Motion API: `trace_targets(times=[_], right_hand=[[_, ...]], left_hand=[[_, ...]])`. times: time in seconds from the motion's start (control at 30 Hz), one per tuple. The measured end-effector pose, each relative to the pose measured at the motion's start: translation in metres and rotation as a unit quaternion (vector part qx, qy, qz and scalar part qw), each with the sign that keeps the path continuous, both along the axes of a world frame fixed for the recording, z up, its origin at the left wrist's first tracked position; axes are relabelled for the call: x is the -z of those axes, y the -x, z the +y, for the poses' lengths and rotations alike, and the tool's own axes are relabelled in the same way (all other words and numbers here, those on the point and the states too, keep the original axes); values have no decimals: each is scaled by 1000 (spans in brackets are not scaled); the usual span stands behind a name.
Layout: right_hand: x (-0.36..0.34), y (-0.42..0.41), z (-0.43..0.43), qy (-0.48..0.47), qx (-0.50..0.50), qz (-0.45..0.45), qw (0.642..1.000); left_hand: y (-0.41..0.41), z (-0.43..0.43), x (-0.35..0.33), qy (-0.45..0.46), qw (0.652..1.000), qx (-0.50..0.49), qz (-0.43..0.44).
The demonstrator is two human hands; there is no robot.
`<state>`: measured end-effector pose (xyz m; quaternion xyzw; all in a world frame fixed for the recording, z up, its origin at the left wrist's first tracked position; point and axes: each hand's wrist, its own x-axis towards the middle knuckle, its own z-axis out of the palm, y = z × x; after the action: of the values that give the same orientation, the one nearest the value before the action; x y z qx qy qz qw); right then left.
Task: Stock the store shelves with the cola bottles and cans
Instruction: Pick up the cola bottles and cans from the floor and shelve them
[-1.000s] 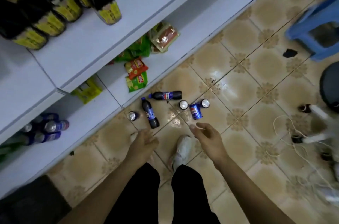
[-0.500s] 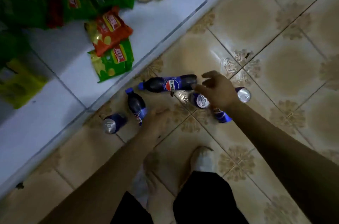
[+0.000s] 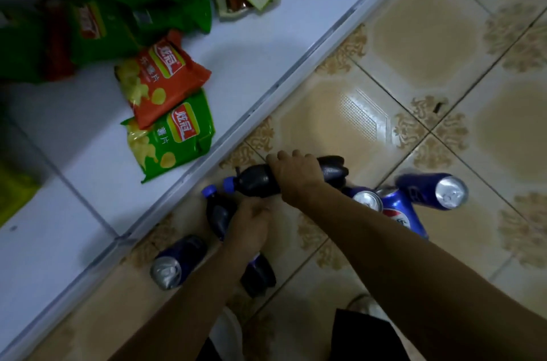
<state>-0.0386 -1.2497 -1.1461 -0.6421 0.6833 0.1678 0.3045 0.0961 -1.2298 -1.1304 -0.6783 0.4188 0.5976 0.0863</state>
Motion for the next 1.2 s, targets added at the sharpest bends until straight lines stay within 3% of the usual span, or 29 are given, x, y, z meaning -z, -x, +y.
trace_targets(times=[0.13, 0.23, 0.3, 0.43, 0.47, 0.6, 0.7, 0.77, 0.8, 0.87, 0.93, 1.0, 1.07, 1.2], right_hand=[[-107, 5, 13, 67, 105, -130, 984], [-218, 10, 24, 80, 244, -263, 930], [-295, 11, 37, 69, 360, -333, 869], [-436, 9, 81, -13, 585, -484, 651], [-468, 10, 94, -37, 608, -493, 621], [-572, 16, 147, -97, 606, -495, 615], [-625, 24, 183, -106, 601, -508, 608], [-649, 26, 202, -111, 613, -519, 586], [-658, 26, 209, -113, 615, -530, 572], [-673, 17, 217, -123, 599, -564, 556], [-690, -3, 218, -150, 555, -595, 562], [-711, -29, 214, -171, 487, -634, 576], [-737, -60, 207, -192, 402, -676, 587], [-771, -114, 203, -228, 288, -701, 612]], left_hand=[[-16, 18, -96, 41, 999, 13, 33], [-18, 38, -192, 85, 993, 34, 70], [-20, 53, -260, 115, 989, 69, 57], [-28, 93, -410, 180, 978, 87, 54], [-29, 105, -447, 193, 976, 86, 58], [-26, 143, -566, 204, 974, 80, 54], [-25, 170, -632, 149, 982, -40, 109], [-27, 190, -667, 90, 972, -153, 157], [-28, 200, -681, 52, 953, -227, 192], [-36, 219, -707, -48, 879, -381, 283], [-48, 237, -730, -86, 819, -447, 348], [-64, 255, -749, -56, 801, -472, 364], [-77, 270, -766, 10, 804, -480, 352], [-104, 298, -794, 253, 841, -432, 205]])
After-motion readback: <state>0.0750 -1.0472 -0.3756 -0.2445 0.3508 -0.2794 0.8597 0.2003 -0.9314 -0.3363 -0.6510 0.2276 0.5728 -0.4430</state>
